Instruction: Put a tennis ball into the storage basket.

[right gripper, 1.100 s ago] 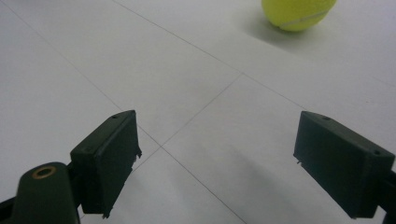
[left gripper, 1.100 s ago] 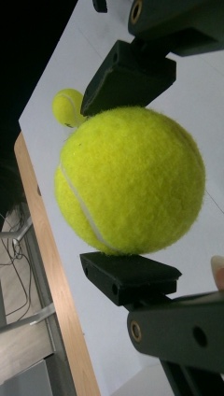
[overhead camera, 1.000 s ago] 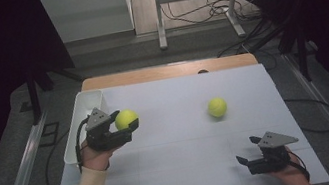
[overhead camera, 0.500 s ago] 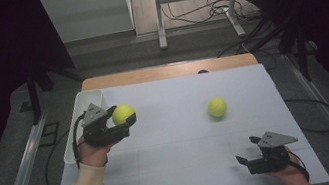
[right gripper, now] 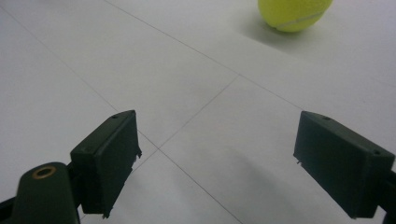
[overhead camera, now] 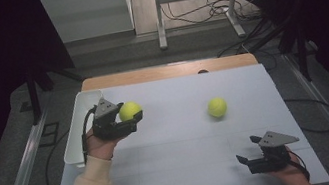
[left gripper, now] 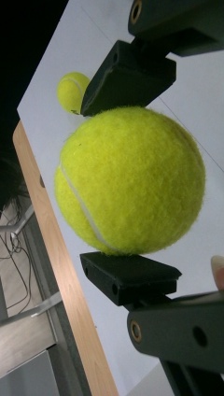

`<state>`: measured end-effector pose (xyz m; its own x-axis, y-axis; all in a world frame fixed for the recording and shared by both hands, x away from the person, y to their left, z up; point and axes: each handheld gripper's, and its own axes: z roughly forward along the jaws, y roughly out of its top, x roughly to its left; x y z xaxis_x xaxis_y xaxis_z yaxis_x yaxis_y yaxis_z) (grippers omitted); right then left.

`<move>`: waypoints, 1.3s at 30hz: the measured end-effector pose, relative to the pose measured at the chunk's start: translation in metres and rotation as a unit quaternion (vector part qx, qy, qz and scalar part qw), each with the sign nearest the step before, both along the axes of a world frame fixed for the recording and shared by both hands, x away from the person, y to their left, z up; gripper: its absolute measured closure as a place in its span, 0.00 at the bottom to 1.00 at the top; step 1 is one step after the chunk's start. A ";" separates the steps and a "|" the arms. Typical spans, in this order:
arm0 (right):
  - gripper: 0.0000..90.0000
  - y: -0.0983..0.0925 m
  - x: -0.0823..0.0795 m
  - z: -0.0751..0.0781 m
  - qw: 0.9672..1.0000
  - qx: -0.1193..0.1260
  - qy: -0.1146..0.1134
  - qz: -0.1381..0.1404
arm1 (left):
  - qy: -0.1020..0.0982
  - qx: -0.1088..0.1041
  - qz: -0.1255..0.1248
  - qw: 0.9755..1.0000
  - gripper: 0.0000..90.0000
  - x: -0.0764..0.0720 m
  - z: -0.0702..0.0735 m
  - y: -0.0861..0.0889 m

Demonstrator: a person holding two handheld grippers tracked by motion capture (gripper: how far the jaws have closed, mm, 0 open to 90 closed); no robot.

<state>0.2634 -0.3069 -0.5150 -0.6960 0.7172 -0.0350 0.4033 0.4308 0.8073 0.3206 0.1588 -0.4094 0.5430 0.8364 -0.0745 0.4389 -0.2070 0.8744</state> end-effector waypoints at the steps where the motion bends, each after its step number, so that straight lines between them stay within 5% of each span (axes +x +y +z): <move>1: 0.16 0.000 0.000 0.000 1.000 0.000 0.000 0.000 | 0.000 0.003 0.001 1.000 0.30 0.001 0.001 0.000; 39: 0.16 -0.002 0.000 0.001 1.000 -0.001 0.000 0.000 | 0.028 0.030 0.046 0.998 0.30 0.033 -0.003 0.006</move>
<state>0.2633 -0.3085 -0.5144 -0.6957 0.7174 -0.0370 0.4035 0.4329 0.8061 0.3537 0.1645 -0.4128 0.4609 0.8860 -0.0505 0.5064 -0.2158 0.8348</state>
